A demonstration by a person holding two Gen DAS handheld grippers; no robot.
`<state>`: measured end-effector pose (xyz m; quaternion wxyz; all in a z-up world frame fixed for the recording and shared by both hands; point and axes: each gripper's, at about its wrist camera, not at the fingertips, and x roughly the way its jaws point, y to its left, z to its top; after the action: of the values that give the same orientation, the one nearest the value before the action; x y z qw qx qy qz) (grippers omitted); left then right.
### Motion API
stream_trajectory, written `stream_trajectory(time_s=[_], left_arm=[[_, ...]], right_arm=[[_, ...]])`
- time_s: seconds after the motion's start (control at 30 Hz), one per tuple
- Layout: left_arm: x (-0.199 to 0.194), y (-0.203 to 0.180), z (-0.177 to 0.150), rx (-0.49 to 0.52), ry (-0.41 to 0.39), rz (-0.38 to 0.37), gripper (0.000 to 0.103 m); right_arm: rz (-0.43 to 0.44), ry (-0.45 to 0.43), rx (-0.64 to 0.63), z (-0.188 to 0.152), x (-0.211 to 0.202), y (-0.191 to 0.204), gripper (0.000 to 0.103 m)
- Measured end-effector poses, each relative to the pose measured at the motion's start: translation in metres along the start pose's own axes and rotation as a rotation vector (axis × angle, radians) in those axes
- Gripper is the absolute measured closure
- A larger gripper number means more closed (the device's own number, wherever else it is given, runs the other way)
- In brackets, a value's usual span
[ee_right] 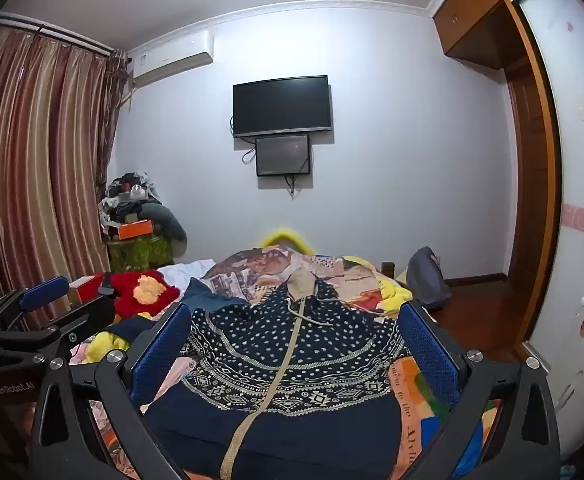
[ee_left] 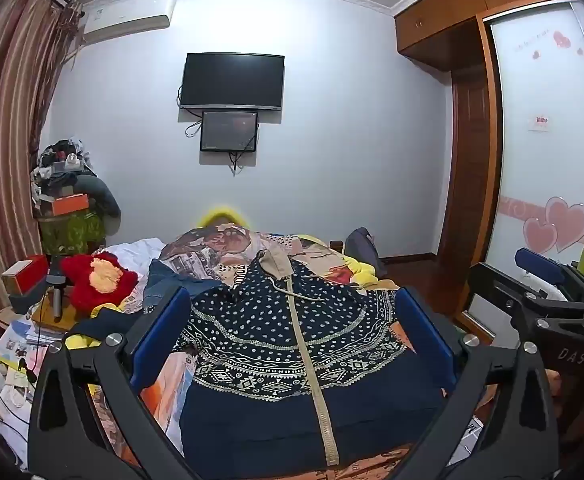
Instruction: Fold large clothes
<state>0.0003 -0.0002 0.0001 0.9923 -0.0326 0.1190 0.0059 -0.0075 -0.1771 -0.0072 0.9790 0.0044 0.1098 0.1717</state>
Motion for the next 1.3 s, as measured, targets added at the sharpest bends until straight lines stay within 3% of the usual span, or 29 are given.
stream_trajectory(time_s=[1.3], left_arm=[[0.010,0.004,-0.004,0.008,0.015,0.010,0.000]], right_arm=[[-0.002,0.014,0.016,-0.006,0.007,0.000,0.000]])
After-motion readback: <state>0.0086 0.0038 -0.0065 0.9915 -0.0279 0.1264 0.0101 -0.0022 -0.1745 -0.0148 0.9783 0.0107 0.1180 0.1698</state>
